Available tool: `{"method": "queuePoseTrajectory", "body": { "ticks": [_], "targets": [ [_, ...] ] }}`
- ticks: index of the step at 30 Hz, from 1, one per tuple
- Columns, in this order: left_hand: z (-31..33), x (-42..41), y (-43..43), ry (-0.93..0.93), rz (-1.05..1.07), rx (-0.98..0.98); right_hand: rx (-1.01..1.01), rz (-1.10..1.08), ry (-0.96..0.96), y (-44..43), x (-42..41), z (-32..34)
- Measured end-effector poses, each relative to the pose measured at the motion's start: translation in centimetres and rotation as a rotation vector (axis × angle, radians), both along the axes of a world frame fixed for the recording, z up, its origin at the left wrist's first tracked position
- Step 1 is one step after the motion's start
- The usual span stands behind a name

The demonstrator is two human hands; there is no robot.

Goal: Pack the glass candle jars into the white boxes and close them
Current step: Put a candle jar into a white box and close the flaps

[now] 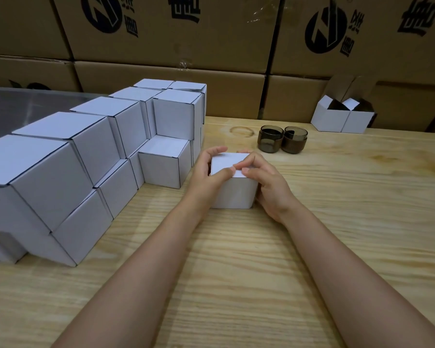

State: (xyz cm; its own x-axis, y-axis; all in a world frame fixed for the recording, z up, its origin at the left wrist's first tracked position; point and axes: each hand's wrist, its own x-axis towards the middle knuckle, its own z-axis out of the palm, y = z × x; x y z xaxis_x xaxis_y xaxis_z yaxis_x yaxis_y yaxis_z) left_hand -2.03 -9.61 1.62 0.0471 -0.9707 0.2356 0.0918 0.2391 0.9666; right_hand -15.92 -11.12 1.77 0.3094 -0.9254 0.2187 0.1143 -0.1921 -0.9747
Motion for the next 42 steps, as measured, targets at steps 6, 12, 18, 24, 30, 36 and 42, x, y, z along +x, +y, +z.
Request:
{"method": "queuePoseTrajectory", "body": {
  "ticks": [6,12,18,24,30,36,42],
  "targets": [
    [0.3,0.0,0.7,0.036,0.010,0.032,0.106,0.126,-0.161,-0.3,-0.9,-0.5],
    [0.1,-0.2,0.6,0.052,0.012,0.024,0.058,0.127,-0.124,-0.3,-0.9,-0.4],
    [-0.7,-0.2,1.0,-0.008,0.127,0.002,-0.064,0.156,0.050,0.2,-1.4,-0.8],
    [-1.2,-0.4,2.0,0.049,0.353,0.102,-0.157,-0.221,0.069,0.8,-0.3,1.1],
    [-2.1,-0.3,2.8,-0.372,0.355,0.097,-0.215,-0.220,0.026,0.9,2.8,5.8],
    [-2.1,-0.1,3.0,-0.515,0.247,0.056,-0.090,-0.189,-0.048,-0.4,8.6,7.8],
    [-1.4,0.1,2.8,-0.463,0.226,0.148,-0.122,-0.299,0.127,-0.9,10.9,6.1]
  ]
}}
